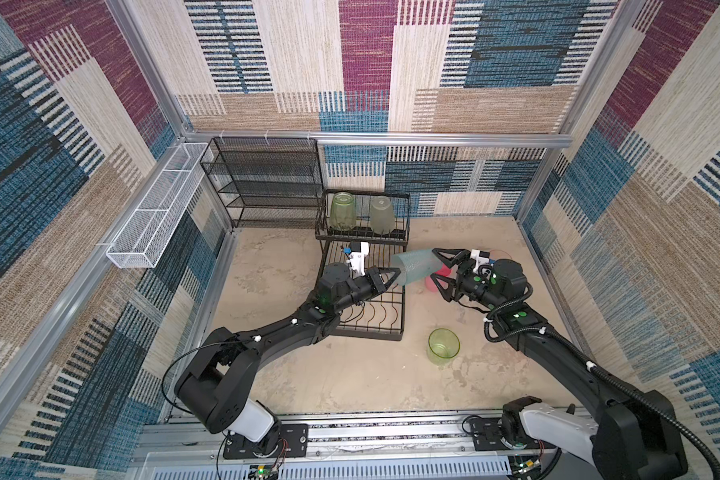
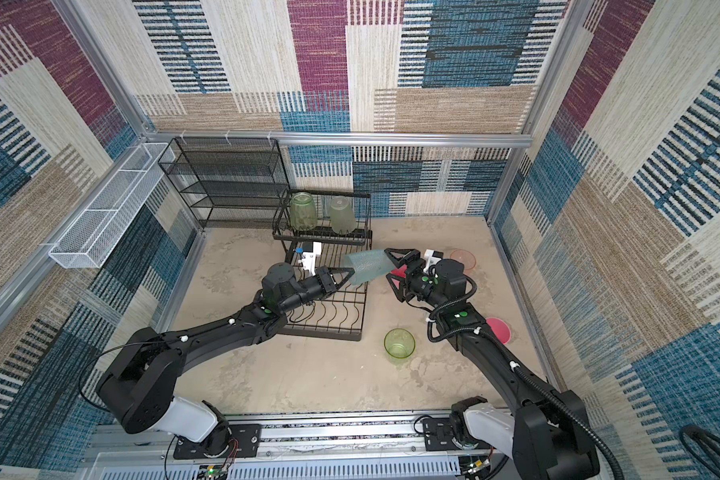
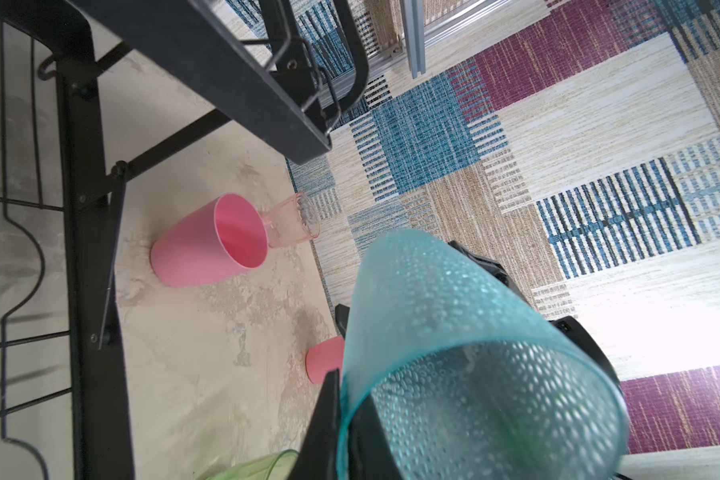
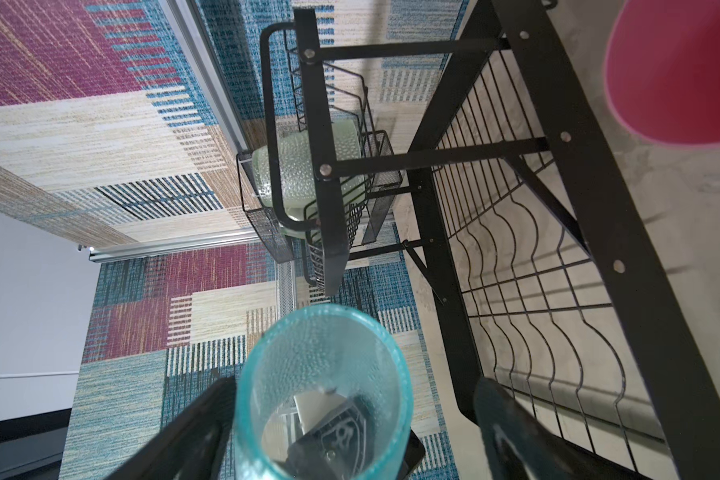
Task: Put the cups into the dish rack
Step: 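Lift the teal cup toward the rack while the right gripper moves to meet it, then close the right gripper on the teal cup held by the left gripper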
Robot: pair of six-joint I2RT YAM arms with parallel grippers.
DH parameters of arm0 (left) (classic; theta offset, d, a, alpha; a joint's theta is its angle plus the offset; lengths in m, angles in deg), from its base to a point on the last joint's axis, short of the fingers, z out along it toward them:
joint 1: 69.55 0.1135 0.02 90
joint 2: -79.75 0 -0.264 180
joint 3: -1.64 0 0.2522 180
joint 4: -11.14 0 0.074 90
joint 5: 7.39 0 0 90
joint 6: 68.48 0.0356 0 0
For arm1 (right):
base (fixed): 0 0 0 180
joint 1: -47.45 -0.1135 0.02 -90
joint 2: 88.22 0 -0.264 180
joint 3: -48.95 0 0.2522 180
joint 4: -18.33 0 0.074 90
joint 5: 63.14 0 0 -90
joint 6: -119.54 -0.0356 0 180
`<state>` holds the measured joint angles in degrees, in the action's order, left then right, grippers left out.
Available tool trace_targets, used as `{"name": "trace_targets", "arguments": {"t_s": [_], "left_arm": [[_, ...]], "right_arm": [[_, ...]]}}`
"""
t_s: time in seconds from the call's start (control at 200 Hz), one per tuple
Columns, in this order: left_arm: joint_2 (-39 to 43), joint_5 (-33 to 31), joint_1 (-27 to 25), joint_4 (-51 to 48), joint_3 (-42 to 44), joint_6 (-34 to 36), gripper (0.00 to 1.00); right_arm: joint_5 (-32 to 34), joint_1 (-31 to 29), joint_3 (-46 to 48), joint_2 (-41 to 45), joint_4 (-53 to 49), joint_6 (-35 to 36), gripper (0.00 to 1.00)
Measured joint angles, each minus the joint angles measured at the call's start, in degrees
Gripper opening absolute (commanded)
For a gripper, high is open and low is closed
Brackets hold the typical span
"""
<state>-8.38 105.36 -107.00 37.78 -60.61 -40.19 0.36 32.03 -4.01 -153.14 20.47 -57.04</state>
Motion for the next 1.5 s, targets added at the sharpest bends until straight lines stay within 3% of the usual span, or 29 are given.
{"name": "trace_targets", "arguments": {"t_s": [0.511,0.626,0.721,0.957,1.137,1.282,1.502], "left_arm": [[-9.62,-0.52,-4.13,3.93,-6.95,-0.22,0.01],[-10.19,-1.51,-4.70,4.15,-7.45,-0.22,0.01],[-10.95,-1.53,-4.98,4.35,-7.87,-0.22,0.02],[-12.04,-1.53,-5.46,4.76,-8.39,-0.87,0.06],[-12.33,-1.55,-5.49,4.72,-8.70,-0.90,0.19],[-11.39,-1.60,-5.44,2.99,-8.61,-0.85,0.34],[-7.98,-2.19,-5.03,-0.85,-6.62,-0.42,0.51]], "right_arm": [[4.61,0.00,-0.15,-0.79,0.44,-0.96,0.89],[5.99,0.00,-0.15,-0.35,0.46,-0.94,0.85],[6.62,0.02,-0.13,-0.17,0.09,-0.92,0.76],[8.66,0.04,-0.07,0.37,-0.57,-0.46,0.69],[9.20,0.04,-0.07,0.94,-1.20,0.76,0.66],[10.99,0.02,-0.61,1.64,-2.58,3.37,0.66],[16.04,0.02,-2.16,3.30,-3.76,12.22,0.64]]}}
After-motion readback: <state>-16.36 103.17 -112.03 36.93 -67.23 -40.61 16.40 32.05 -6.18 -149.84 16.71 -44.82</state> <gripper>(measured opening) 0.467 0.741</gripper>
